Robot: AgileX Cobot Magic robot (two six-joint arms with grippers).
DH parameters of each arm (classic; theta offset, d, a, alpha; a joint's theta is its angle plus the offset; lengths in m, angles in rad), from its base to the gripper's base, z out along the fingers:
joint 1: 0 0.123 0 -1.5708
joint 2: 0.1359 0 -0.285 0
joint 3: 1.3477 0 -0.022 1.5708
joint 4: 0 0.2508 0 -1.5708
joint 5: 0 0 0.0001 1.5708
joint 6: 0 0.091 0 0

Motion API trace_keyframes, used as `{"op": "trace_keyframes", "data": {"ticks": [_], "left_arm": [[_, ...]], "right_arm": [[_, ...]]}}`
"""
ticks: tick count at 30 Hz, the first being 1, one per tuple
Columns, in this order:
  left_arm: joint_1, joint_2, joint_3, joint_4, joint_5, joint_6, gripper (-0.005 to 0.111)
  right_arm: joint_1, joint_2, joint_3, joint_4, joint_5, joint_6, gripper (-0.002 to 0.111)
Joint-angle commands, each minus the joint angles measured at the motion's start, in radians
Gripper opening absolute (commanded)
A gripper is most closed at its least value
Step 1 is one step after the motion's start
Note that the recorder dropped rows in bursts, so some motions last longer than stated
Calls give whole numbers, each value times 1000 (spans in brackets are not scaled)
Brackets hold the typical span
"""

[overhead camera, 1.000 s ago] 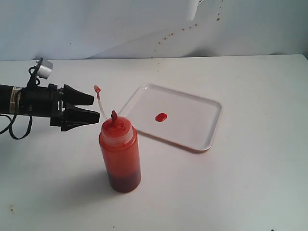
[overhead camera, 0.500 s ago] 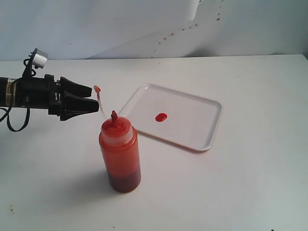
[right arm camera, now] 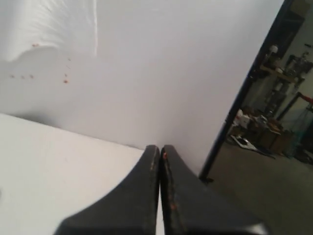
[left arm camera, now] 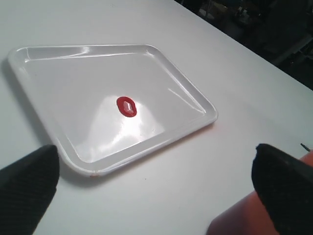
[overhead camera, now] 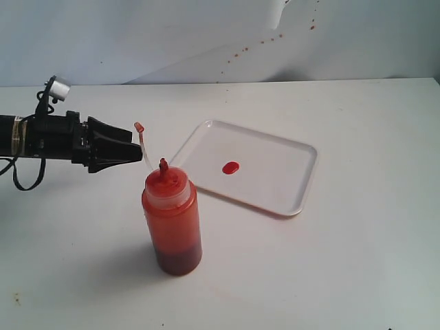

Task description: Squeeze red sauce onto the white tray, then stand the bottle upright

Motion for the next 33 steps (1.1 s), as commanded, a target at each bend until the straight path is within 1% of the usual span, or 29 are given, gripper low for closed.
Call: {"op": "trace_keyframes", "data": {"ticks": [1, 5, 8, 10, 13, 15, 17, 19, 22, 30, 33], "left_arm": [[-6, -50, -3, -25, -7, -62, 104], [-6, -121, -3, -15, -7, -134, 104], [-26, -195, -3, -19, -7, -187, 104], [-51, -254, -3, -3, -7, -229, 104], [-99, -334, -3, 65, -7, -271, 104], [-130, -384, -3, 65, -7, -286, 105], [-144, -424, -3, 50, -7, -293, 105], [-146, -462, -3, 6, -7, -306, 105], [-146, -507, -3, -26, -7, -335, 105], [-146, -605, -3, -22, -7, -457, 105], [-146, -647, 25, -25, -7, -463, 105]], "right_arm": [[1, -59, 10, -106, 66, 152, 0], [1, -135, 10, -106, 15, 199, 0], [1, -208, 10, -106, 3, 200, 0], [1, -260, 10, -102, 1, 200, 0], [1, -334, 18, -97, -2, 200, 0], [1, -381, 31, -97, -4, 200, 0], [1, -429, 56, -99, -8, 198, 0], [1, -474, 85, -116, -10, 198, 0], [1, -474, 116, -158, -22, 198, 0], [1, -474, 118, -163, -29, 198, 0], [1, -474, 118, -163, -35, 198, 0]]}}
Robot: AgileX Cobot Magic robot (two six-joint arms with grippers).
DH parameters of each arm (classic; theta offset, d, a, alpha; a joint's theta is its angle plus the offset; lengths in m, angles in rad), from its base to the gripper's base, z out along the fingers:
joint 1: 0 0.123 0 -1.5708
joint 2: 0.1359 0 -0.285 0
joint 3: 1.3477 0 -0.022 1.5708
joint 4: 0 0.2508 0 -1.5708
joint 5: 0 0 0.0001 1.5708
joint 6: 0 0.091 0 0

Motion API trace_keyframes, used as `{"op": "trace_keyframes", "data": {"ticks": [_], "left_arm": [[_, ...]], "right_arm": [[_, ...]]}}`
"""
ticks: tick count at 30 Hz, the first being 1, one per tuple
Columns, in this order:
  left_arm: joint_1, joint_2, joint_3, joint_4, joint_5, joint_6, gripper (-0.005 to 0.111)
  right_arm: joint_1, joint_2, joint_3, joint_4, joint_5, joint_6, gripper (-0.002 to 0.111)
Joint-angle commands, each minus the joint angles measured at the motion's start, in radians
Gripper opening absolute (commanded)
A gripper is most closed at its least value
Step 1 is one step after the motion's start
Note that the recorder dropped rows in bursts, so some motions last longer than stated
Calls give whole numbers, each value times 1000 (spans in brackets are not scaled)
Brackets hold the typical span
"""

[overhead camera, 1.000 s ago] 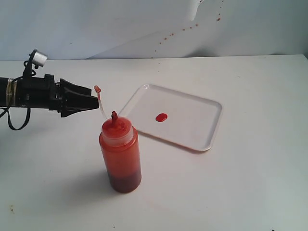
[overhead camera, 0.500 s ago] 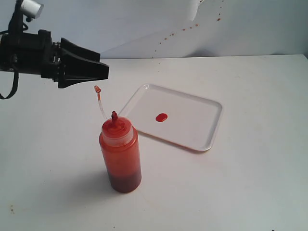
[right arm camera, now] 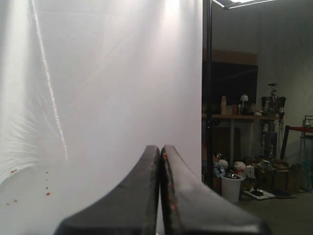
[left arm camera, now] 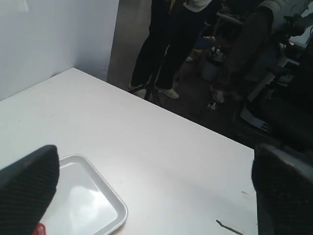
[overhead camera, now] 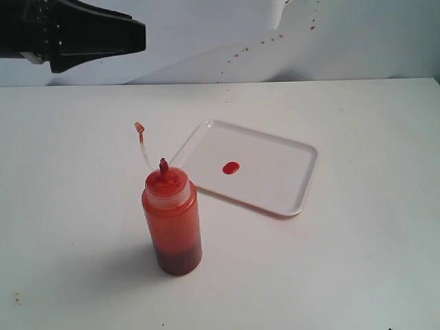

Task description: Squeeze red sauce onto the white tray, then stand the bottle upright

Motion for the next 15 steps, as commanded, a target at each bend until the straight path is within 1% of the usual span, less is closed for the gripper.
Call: {"op": "trace_keyframes", "data": {"ticks": [1, 8, 12, 15], "left_arm": [[-3, -68, 37, -17, -1, -32, 105], [-3, -212, 160, -17, -1, -32, 105], [-3, -313, 244, -11, 129, -49, 105], [-3, -389, 301, -10, 198, -55, 105]], "right_arm": [[1, -4, 2, -16, -11, 1, 0], [1, -4, 2, -12, -13, 1, 0], [1, -4, 2, -12, -13, 1, 0], [1, -4, 2, -12, -13, 1, 0]]}}
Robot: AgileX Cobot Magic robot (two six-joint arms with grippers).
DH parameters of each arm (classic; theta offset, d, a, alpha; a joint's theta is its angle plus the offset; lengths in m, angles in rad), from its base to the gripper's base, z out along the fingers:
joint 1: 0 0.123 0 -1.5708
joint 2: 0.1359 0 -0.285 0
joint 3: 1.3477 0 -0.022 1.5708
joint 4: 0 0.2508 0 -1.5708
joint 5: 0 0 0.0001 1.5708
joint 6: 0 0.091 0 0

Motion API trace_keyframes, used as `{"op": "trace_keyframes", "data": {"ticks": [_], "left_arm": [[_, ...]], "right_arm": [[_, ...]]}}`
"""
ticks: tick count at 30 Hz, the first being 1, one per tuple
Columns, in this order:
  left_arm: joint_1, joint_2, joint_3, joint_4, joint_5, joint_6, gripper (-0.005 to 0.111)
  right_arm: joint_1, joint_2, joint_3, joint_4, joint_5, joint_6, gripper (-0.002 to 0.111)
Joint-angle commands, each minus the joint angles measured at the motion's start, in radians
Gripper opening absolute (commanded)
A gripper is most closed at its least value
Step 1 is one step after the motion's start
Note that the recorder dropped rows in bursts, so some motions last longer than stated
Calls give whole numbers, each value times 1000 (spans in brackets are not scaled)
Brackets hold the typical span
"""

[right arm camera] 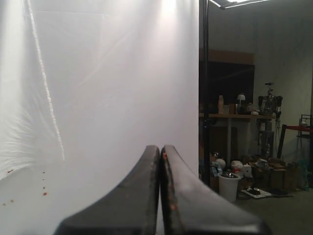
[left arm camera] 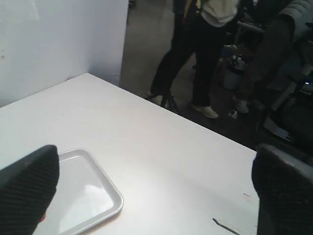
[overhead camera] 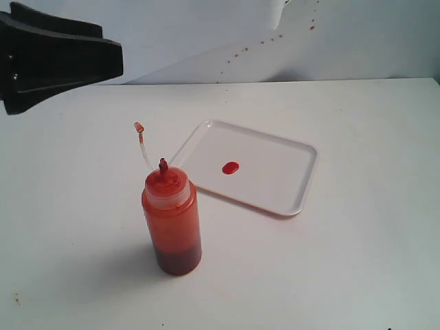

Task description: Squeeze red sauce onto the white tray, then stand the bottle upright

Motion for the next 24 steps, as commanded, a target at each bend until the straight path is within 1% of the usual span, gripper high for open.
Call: {"op": "trace_keyframes", "data": {"ticks": [1, 4, 7, 13, 18, 20, 21, 22, 23, 24], "left_arm": [[-3, -107, 86, -6, 125, -20, 105], [-3, -176, 141, -9, 232, -22, 105], [-3, -238, 194, -9, 327, -58, 105], [-3, -360, 285, -14, 434, -67, 105], [-3, -444, 312, -21, 507, -81, 104], [-3, -466, 312, -19, 552, -99, 90], [-3, -472, 312, -10, 568, -101, 71], [-3, -474, 312, -7, 568, -101, 56], [-3, -474, 312, 0, 568, -93, 22], [-3, -474, 312, 14, 568, -91, 2]], "right_arm": [[1, -4, 2, -10, -3, 1, 0], [1, -4, 2, -10, -3, 1, 0], [1, -4, 2, 15, -3, 1, 0], [1, -4, 2, 43, -7, 1, 0], [1, -4, 0, 42, -7, 1, 0], [1, -4, 0, 42, -7, 1, 0], [1, -4, 0, 42, -7, 1, 0], [1, -4, 0, 42, -7, 1, 0], [1, -4, 0, 42, -7, 1, 0], [1, -4, 0, 42, -7, 1, 0]]}}
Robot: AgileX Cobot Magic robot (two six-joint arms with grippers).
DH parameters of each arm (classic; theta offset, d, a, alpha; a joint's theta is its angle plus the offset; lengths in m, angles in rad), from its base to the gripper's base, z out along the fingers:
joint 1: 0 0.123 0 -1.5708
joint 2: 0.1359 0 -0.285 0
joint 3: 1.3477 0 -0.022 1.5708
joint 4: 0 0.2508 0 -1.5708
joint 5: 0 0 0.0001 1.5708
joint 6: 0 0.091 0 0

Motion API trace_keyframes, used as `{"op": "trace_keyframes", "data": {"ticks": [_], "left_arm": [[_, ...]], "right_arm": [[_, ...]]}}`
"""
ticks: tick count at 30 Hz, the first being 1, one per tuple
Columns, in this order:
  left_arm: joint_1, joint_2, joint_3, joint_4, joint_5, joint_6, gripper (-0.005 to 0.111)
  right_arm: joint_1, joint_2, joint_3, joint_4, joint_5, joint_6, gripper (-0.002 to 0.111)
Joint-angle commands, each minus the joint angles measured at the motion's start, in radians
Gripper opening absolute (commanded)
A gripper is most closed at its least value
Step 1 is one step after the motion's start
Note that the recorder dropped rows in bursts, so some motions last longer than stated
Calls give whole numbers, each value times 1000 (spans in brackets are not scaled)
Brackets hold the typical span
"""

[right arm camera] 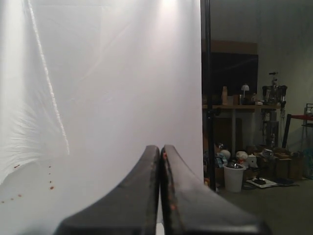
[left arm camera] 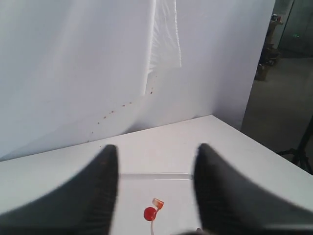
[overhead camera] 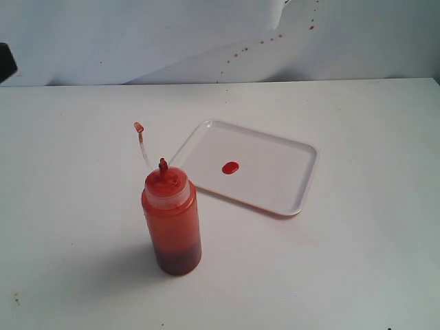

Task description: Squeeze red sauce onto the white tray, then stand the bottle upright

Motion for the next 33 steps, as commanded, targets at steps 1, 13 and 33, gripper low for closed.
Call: {"op": "trace_keyframes", "data": {"ticks": [1, 13, 33], "left_arm": [[-3, -6, 8, 40, 22, 0, 1], [-3, -10, 8, 46, 27, -8, 1], [-3, -193, 8, 82, 41, 4, 1]], "right_arm": [[1, -4, 0, 9, 0, 5, 0], [1, -4, 0, 10, 6, 5, 0], [1, -4, 0, 10, 6, 5, 0]]}}
